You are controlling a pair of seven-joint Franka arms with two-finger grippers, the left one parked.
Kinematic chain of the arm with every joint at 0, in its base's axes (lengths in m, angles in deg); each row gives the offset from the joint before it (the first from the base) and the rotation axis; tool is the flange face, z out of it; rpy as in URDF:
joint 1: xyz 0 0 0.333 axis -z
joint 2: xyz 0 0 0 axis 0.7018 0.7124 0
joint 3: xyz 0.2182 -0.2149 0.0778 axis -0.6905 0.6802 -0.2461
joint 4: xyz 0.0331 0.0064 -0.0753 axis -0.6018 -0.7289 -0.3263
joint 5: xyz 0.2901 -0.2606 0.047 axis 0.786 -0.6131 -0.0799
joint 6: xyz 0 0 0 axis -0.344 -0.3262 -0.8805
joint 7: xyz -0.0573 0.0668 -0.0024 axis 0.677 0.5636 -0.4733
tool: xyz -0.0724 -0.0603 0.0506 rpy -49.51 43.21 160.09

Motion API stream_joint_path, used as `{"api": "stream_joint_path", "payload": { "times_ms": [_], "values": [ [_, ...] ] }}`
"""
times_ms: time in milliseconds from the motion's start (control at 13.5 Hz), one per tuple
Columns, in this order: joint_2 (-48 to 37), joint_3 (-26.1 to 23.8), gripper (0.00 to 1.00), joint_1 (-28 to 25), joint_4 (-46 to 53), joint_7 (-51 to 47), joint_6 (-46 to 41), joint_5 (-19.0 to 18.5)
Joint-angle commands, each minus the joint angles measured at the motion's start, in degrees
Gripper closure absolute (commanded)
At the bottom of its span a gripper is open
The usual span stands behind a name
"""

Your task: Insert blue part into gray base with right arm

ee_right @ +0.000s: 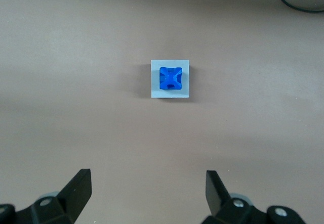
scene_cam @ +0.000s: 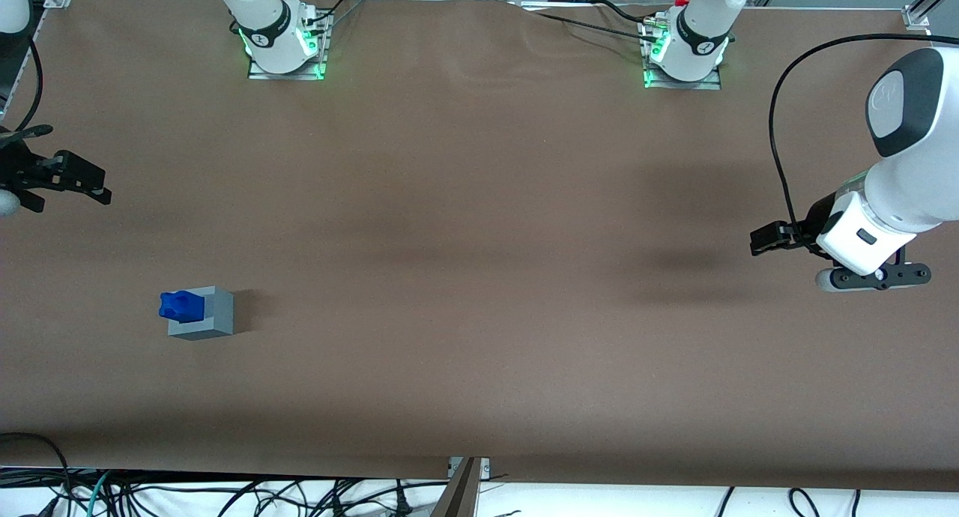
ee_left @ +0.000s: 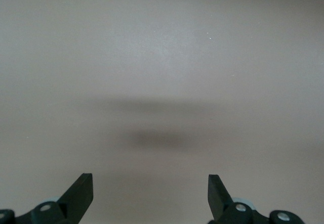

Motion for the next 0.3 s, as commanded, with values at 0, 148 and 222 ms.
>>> {"api": "stream_joint_path", "payload": {
  "times_ms": [0, 148, 222],
  "values": [
    [-0.14, -0.80, 0.00, 0.75, 1.03, -1.17, -0.94, -0.80],
    [0.21, -0.80, 0.00, 0.75, 1.03, -1.17, -0.94, -0.80],
    [0.21, -0.80, 0.00, 0.75, 1.03, -1.08, -0.94, -0.80]
  ]
}}
